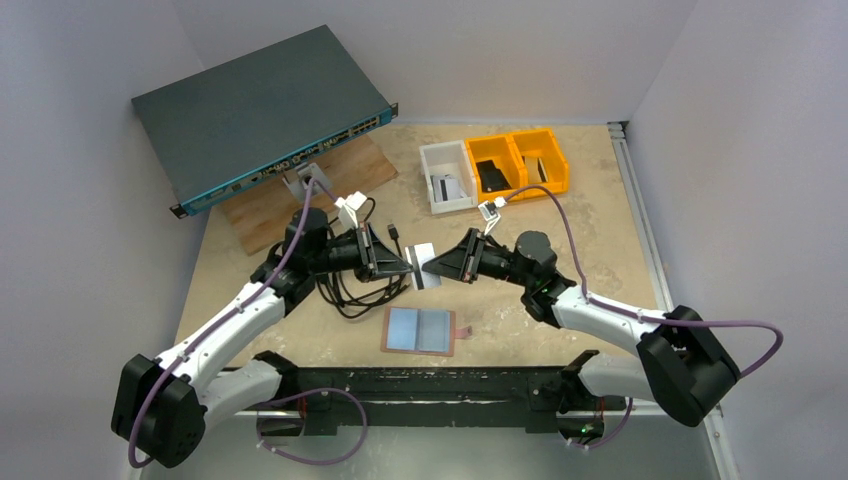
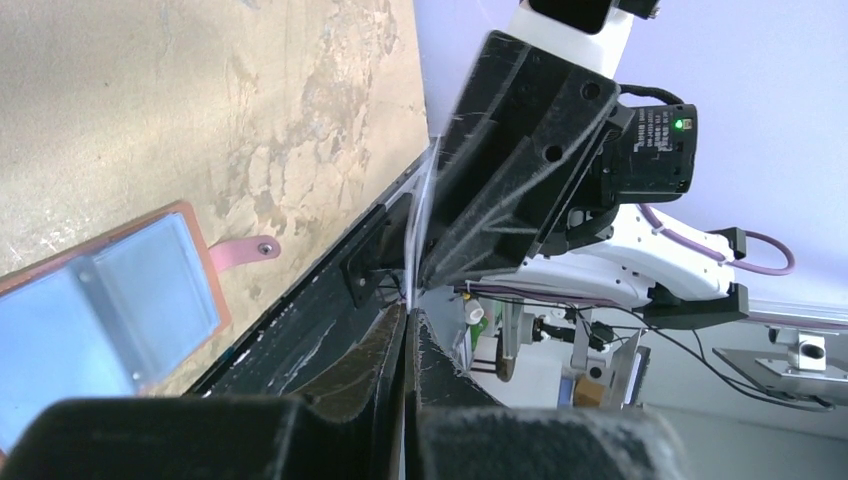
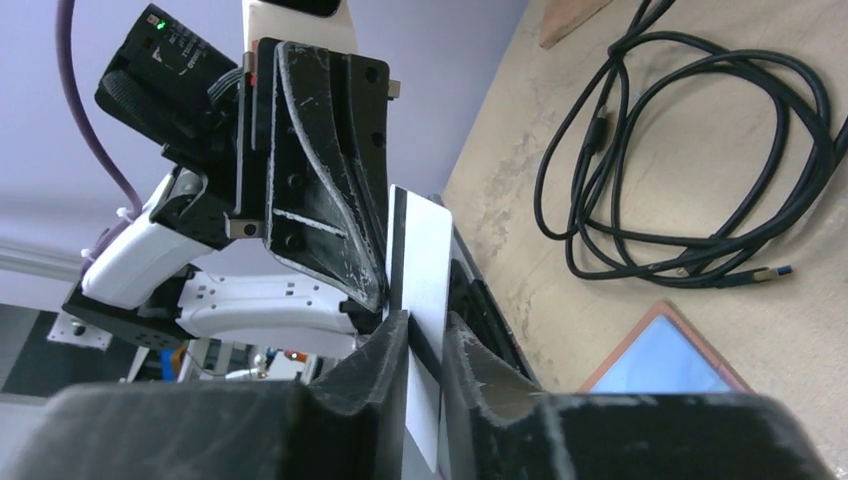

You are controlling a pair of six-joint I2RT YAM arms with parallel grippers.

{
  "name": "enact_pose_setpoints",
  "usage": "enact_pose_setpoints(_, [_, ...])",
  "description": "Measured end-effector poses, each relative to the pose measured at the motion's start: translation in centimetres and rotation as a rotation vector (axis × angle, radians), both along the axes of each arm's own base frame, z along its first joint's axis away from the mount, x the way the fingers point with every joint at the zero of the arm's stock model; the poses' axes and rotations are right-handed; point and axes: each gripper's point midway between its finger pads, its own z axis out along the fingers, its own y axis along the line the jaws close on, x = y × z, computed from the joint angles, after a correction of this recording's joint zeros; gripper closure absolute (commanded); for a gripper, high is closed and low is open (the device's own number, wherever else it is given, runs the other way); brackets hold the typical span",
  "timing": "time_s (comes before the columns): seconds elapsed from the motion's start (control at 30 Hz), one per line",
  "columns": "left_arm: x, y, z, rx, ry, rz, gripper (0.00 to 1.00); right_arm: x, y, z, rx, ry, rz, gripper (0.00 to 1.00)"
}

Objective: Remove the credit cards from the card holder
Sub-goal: Place the credit card in the storage box.

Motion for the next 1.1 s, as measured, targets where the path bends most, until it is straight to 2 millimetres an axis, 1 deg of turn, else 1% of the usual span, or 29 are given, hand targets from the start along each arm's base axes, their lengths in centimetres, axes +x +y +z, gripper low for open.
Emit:
enact_pose_setpoints(0.03, [0.0, 0.0, -0.1, 0.001, 0.004, -0.003, 0.95, 0.0, 0.0, 0.1, 0.002, 0.002, 0.0, 0.99])
enact_pose_setpoints(0.07, [0.0, 0.0, -0.3, 0.005, 0.009, -0.005, 0.88, 0.0, 0.0, 0.1, 0.005, 0.004, 0.0, 1.0])
enact_pose_setpoints(0.17, [0.1, 0.2, -1.2, 0.032, 0.025, -0.002, 0.65, 0.0, -0.1, 0.3, 0.012, 0.005, 0.007, 1.0])
enact_pose_setpoints(0.27, [-0.4, 0.7, -2.3, 0.094, 0.05, -0.007, 0.47, 0.2, -0.3, -0.4, -0.013, 0.019, -0.001, 1.0])
enact_pose_setpoints(0.37, [-0.2, 1.5, -2.8, 0.185, 0.048, 0.014, 0.37, 1.5, -1.3, -1.1, -0.054, 0.041, -0.047, 1.0])
enact_pose_setpoints(0.43, [0.1, 2.1, -2.8, 0.242, 0.031, 0.034, 0.28, 3.2, -2.4, -1.1, -0.076, 0.047, -0.102, 1.0])
enact_pose_setpoints(0.47, [0.2, 2.5, -2.8, 0.271, 0.019, 0.044, 0.26, 4.0, -2.9, -1.0, -0.085, 0.047, -0.128, 1.0])
enact_pose_setpoints(0.6, [0.4, 3.7, -3.4, 0.362, -0.01, 0.065, 0.23, 8.9, -4.9, 0.1, -0.145, 0.032, -0.247, 1.0])
enact_pose_setpoints(0.63, [0.3, 3.9, -3.7, 0.377, -0.008, 0.066, 0.23, 10.1, -5.1, 0.4, -0.16, 0.027, -0.267, 1.0])
enact_pose_setpoints(0.7, [0.2, 4.3, -4.4, 0.411, 0.0, 0.062, 0.23, 13.3, -5.3, 0.9, -0.2, 0.013, -0.311, 1.0])
enact_pose_setpoints(0.77, [0.1, 4.5, -4.8, 0.435, 0.007, 0.055, 0.23, 16.2, -5.4, 0.7, -0.243, 0.008, -0.347, 1.0])
enact_pose_setpoints(0.8, [0.1, 4.6, -5.0, 0.444, 0.009, 0.05, 0.23, 17.9, -5.4, 0.5, -0.27, 0.009, -0.366, 1.0])
enact_pose_setpoints(0.93, [0.2, 4.6, -4.9, 0.457, -0.003, 0.038, 0.22, 23.1, -5.6, -1.6, -0.355, 0.028, -0.414, 1.0])
enact_pose_setpoints(1.0, [0.2, 4.6, -4.7, 0.458, -0.01, 0.035, 0.23, 25.7, -5.5, -3.2, -0.4, 0.048, -0.418, 1.0])
enact_pose_setpoints(1.03, [0.2, 4.6, -4.7, 0.46, -0.014, 0.033, 0.23, 27.4, -5.3, -4.3, -0.425, 0.058, -0.42, 1.0])
enact_pose_setpoints(1.1, [0.2, 4.6, -4.6, 0.463, -0.022, 0.027, 0.23, 29.0, -5.1, -5.8, -0.453, 0.074, -0.422, 1.0])
